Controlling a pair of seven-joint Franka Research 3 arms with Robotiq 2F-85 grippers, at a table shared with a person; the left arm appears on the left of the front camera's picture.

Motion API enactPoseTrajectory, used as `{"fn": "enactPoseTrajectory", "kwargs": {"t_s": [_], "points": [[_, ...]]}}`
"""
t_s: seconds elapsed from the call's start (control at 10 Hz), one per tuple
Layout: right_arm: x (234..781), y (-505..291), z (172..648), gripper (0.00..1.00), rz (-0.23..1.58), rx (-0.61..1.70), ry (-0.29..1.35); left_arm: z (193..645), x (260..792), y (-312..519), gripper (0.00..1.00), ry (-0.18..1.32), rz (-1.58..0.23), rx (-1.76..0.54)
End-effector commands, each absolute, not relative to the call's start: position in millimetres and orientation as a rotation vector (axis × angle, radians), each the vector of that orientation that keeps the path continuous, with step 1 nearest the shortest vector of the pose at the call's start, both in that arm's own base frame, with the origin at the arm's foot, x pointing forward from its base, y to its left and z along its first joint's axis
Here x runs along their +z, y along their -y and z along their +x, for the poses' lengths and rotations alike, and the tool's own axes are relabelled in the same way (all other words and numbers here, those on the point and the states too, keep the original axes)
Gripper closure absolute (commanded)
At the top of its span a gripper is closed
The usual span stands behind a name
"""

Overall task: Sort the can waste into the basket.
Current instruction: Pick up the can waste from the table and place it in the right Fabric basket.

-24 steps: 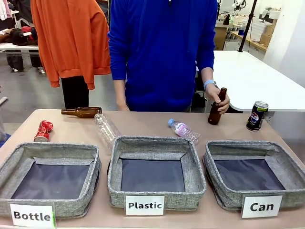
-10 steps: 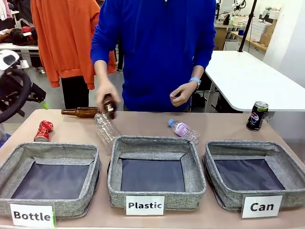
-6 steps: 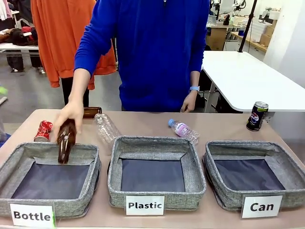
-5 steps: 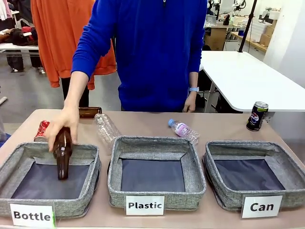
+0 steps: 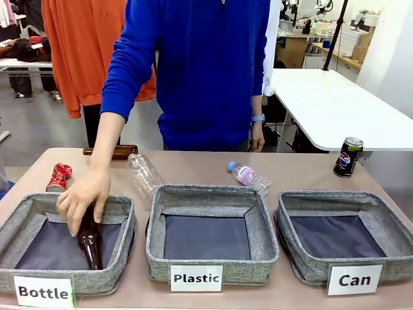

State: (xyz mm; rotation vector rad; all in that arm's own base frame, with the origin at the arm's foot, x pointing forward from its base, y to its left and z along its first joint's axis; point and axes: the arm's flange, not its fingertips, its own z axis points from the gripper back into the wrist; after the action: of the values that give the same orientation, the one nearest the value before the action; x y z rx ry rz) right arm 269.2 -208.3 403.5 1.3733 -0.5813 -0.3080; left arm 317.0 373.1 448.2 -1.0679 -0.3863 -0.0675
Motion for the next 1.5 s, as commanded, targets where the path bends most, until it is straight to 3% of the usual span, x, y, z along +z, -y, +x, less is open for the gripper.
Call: {"fn": "enactPoseTrajectory", "kwargs": {"t_s": [0.0, 0.3, 0.6, 0.8, 1.1, 1.4], "points": [[405, 209, 272, 0.00, 1.385, -0.290, 0.619, 320, 463, -377, 0.00, 0.387, -1.060, -0.080], [405, 209, 272, 0.00, 1.385, -0.290, 0.619, 345, 499, -319, 0.00, 0.321, -0.912, -0.119], [405, 209, 272, 0.00, 1.385, -0.290, 0.619, 393, 521, -205, 0.00, 0.145, -0.610, -0.226], [405, 209, 272, 0.00, 1.385, -0.290, 0.619, 435, 510, -129, 0.00, 0.076, -0.392, -0.173], [405, 209, 272, 0.00, 1.385, -0.290, 0.619, 485, 483, -63, 0.00, 0.097, -0.212, -0.102], [405, 209, 272, 0.00, 1.385, -0.290, 0.619, 521, 433, -23, 0.00, 0.174, -0.197, -0.044]]}}
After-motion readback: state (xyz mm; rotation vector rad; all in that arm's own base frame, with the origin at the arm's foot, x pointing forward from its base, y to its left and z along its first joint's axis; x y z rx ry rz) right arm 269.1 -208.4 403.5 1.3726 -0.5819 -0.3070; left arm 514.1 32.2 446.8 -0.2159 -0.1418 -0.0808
